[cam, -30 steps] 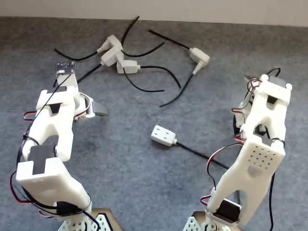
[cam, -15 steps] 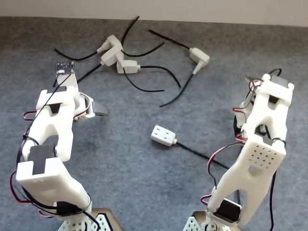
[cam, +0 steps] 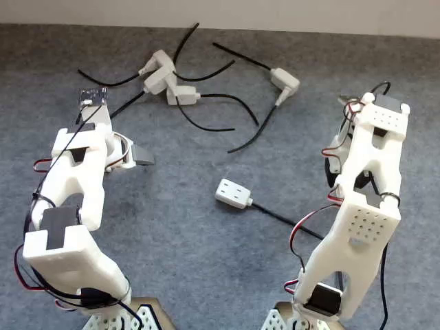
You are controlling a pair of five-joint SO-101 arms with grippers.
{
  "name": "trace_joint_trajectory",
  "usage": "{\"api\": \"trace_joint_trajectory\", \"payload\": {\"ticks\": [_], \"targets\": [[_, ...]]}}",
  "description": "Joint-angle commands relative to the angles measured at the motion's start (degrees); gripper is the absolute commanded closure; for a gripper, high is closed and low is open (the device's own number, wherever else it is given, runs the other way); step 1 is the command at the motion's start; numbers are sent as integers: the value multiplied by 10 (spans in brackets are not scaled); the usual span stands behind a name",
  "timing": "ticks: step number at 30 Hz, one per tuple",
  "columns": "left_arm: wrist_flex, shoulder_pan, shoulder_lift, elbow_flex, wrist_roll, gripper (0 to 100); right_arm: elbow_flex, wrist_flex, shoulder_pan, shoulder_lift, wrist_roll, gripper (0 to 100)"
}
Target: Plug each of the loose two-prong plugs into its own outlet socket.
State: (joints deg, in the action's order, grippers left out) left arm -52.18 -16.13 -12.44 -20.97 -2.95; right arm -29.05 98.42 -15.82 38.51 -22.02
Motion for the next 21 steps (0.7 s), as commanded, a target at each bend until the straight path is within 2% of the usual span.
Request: {"api": "trace_joint_trajectory", "payload": {"ticks": [1,12,16,21], "targets": [[6,8,26,1,1,603,-22,9,-13,-27,23,790],[7,8,26,1,1,603,-31,1,-58,88,18,790],[7,8,26,1,1,603,-65,24,-58,60,21,790],[7,8,26,1,1,603,-76,27,-40,-20,22,840]]}}
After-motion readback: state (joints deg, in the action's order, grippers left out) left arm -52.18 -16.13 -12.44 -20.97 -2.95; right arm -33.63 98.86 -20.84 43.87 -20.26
